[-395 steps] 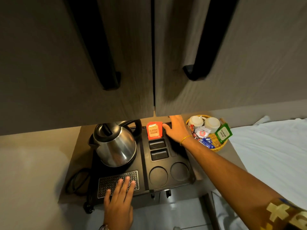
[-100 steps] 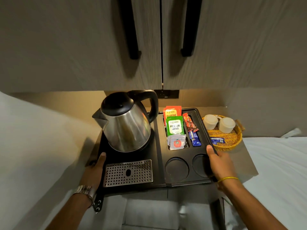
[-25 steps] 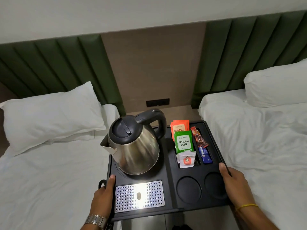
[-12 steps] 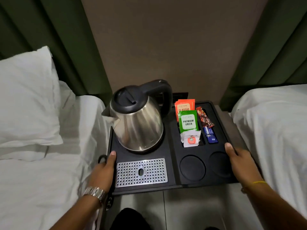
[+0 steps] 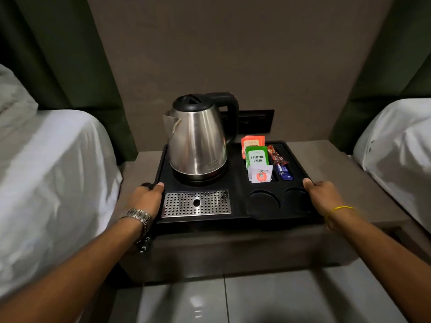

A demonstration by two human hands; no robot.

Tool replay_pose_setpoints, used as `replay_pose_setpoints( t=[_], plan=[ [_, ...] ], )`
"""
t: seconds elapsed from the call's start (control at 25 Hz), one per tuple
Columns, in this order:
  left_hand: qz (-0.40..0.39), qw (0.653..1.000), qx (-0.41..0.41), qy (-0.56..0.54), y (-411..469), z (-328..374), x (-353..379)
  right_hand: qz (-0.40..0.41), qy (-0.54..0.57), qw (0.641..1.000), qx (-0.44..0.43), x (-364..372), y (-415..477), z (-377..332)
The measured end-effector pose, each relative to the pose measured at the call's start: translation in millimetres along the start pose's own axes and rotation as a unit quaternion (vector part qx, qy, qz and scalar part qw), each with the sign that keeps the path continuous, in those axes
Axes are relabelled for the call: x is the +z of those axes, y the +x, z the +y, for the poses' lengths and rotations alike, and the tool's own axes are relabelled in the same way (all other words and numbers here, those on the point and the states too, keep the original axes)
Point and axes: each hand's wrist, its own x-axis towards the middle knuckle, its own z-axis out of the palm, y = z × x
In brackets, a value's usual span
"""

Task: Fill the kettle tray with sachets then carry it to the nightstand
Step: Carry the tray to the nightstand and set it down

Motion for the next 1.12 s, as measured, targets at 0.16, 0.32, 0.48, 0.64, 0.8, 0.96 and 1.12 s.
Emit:
replay_pose_setpoints(
  t=[0.16, 0.32, 0.48, 0.64, 0.8, 0.96, 1.12],
  plan=[
    [0.014, 1.000, 0.005, 0.016, 13.0, -4.0, 24.5, 0.007, -0.001, 1.000, 0.015, 8.8, 17.9, 2.3],
    [0.049, 0.998, 0.027, 0.043, 21.4, -7.1, 35.7, 0.032, 0.004, 0.999, -0.004, 10.9, 28.5, 6.0],
    [0.053, 0.993, 0.053, 0.092, 24.5, -9.6, 42.2, 0.047, 0.003, 0.998, -0.033, 13.4, 31.2, 14.5],
    [0.020, 0.983, 0.025, 0.179, 29.4, -9.9, 44.5, 0.050, -0.044, 0.996, -0.057, 11.2, 33.0, 14.4],
    [-0.038, 0.979, 0.036, 0.198, 38.1, -12.0, 42.0, 0.076, -0.122, 0.986, -0.086, 10.7, 29.3, 11.0],
    [0.022, 0.975, 0.082, 0.205, 35.8, -27.5, 45.3, 0.088, -0.167, 0.979, -0.070, 21.3, 26.4, 12.6],
    [0.010, 0.981, 0.069, 0.180, 23.9, -19.6, 45.9, 0.113, -0.184, 0.974, -0.063, 31.1, 15.5, 14.4]
  ],
)
